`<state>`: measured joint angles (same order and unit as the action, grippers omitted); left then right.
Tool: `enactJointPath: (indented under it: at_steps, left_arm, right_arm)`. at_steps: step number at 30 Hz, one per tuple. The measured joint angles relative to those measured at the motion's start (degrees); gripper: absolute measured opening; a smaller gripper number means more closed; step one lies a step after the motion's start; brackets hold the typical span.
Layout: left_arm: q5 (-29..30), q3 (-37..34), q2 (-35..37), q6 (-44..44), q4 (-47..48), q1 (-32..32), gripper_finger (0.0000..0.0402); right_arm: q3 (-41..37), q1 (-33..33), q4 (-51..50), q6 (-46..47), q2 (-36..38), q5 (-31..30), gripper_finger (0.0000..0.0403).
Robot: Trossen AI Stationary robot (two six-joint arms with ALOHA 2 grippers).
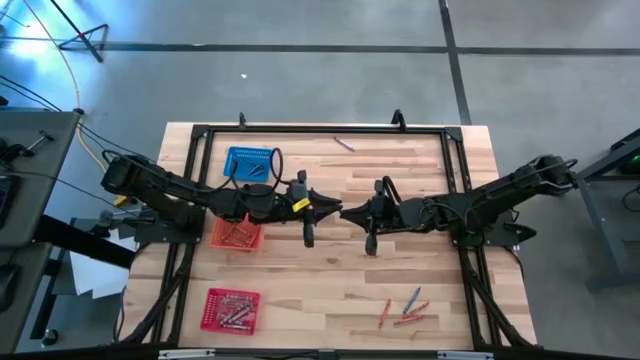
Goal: Sort crayons
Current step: Put the blue crayon into the blue bin
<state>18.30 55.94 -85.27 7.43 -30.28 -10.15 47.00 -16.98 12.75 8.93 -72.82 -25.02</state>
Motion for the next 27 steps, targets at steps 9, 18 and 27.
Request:
enactJointPath:
  at_steps: [9, 18, 27]
  left_arm:
    - [-0.3, 0.0, 0.0, 0.4, 0.5, 0.0, 0.0005]
    - [-0.2, 0.0, 0.0, 0.5, 0.9, -0.2, 0.0003]
    - [0.4, 0.0, -0.1, 1.0, 2.2, -0.2, 0.0001]
  right_arm:
    - [0.0, 0.0, -0.1, 0.0, 0.0, 0.0, 0.0000]
    - [0.0, 0.0, 0.0, -0.9, 0.0, 0.0, 0.0046]
    - [0.0, 0.0, 0.0, -0.2, 0.0, -2.0, 0.0163]
